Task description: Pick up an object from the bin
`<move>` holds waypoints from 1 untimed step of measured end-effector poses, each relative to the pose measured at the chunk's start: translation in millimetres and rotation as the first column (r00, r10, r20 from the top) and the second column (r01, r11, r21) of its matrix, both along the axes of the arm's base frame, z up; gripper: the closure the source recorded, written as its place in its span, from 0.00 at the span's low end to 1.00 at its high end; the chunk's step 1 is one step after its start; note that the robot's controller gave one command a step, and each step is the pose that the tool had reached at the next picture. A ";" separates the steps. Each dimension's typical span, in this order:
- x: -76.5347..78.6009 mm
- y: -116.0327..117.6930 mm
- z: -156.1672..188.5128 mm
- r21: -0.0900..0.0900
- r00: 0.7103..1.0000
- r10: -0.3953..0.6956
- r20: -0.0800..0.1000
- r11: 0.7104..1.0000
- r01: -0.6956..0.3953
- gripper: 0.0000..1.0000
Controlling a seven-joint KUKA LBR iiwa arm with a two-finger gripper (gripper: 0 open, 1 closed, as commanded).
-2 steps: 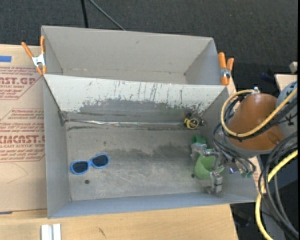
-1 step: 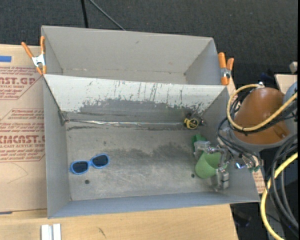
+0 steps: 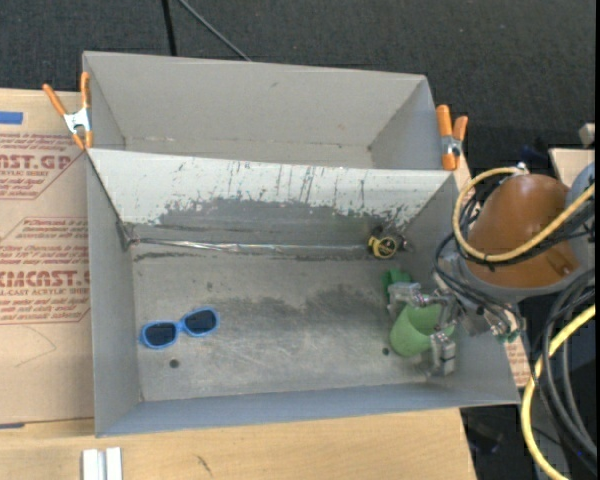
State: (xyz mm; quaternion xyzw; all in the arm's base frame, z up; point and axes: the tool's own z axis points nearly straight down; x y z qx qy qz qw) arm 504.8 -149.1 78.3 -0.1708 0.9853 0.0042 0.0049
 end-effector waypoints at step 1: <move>-1.0 -1.1 -1.5 -0.002 1.000 0.000 -0.002 1.000 0.000 0.00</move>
Offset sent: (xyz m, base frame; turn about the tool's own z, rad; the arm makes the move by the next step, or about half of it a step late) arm 0.0000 0.0000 0.0000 0.0000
